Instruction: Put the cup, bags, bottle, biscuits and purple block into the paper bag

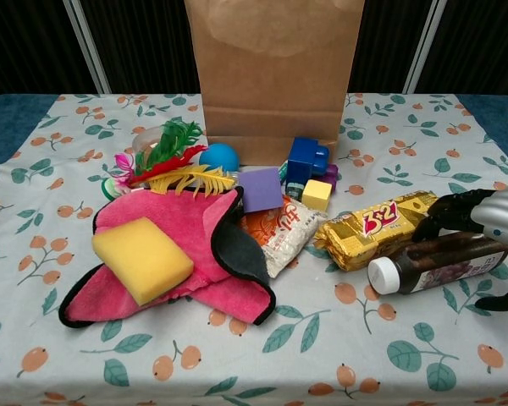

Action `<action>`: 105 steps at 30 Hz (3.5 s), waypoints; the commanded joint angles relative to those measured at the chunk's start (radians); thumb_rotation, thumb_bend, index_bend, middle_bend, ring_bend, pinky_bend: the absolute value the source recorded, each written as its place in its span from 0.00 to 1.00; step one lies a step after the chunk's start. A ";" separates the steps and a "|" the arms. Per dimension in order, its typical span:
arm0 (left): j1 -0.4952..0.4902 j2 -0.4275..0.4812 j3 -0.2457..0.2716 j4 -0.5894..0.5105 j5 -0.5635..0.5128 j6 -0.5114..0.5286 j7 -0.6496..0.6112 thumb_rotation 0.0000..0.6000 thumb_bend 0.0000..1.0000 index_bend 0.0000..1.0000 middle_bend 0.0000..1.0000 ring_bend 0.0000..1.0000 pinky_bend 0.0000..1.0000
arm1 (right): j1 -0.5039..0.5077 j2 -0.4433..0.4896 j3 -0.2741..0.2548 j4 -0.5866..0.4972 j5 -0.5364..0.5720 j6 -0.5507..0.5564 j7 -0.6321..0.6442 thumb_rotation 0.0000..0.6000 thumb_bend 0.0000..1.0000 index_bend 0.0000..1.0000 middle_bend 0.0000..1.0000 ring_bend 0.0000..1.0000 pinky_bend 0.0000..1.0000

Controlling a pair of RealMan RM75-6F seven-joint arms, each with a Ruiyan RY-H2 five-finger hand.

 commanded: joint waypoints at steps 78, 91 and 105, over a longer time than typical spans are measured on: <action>-0.008 0.041 -0.012 -0.038 -0.003 0.006 -0.024 1.00 0.00 0.09 0.07 0.06 0.19 | 0.689 -0.367 0.712 0.134 0.763 0.121 -0.645 1.00 0.34 0.75 0.67 0.54 0.63; -0.008 0.034 -0.015 -0.026 -0.016 -0.006 -0.027 1.00 0.00 0.09 0.07 0.06 0.19 | 0.698 -0.373 0.668 0.206 0.768 0.059 -0.564 1.00 0.34 0.76 0.67 0.54 0.63; -0.008 0.025 -0.017 -0.013 -0.018 -0.006 -0.031 1.00 0.00 0.09 0.07 0.06 0.19 | 0.700 -0.348 0.626 0.196 0.798 -0.024 -0.551 1.00 0.29 0.72 0.63 0.52 0.60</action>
